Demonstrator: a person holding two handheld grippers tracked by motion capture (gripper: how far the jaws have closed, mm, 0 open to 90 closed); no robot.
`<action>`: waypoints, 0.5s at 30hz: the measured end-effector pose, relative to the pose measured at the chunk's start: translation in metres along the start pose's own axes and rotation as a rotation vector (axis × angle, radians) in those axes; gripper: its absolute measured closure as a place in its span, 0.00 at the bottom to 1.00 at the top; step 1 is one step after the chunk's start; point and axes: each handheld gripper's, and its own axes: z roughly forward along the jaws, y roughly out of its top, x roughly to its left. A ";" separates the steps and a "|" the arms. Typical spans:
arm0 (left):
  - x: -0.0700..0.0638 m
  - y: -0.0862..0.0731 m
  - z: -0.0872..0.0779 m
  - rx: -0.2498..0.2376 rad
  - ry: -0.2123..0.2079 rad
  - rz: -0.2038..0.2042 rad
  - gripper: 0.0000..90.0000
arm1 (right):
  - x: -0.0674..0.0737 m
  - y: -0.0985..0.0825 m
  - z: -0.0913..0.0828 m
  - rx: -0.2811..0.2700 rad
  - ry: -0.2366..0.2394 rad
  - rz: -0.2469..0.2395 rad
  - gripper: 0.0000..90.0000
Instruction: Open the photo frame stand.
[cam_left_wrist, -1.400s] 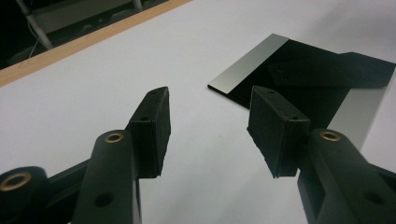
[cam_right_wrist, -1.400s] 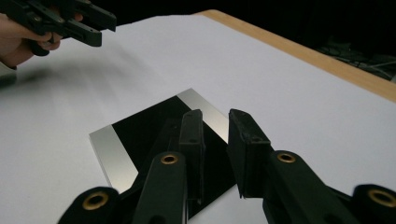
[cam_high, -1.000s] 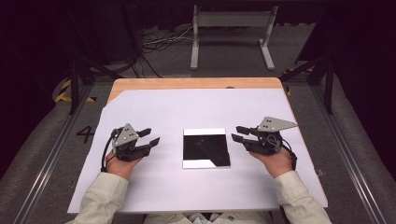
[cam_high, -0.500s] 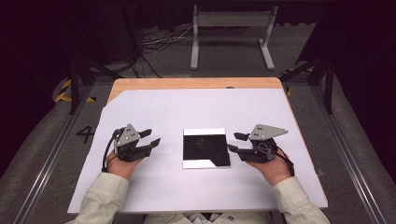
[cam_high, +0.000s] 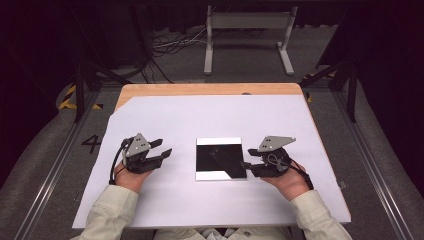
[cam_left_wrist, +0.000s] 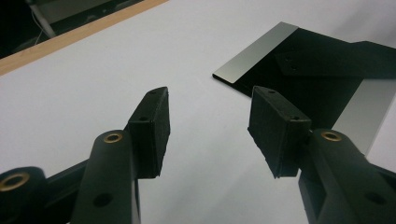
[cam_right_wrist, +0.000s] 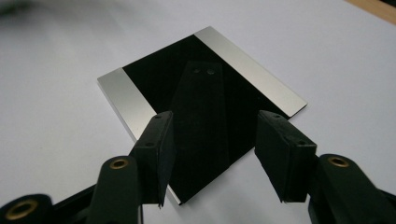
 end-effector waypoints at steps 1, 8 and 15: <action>0.000 0.000 0.000 0.001 -0.001 -0.002 0.54 | 0.000 -0.001 0.001 0.006 0.001 -0.001 0.52; 0.000 0.000 0.001 0.001 0.000 -0.003 0.54 | 0.000 -0.004 0.010 0.080 0.043 0.017 0.52; 0.000 -0.001 0.001 0.005 -0.004 -0.007 0.53 | -0.002 -0.010 0.019 0.155 0.077 0.030 0.52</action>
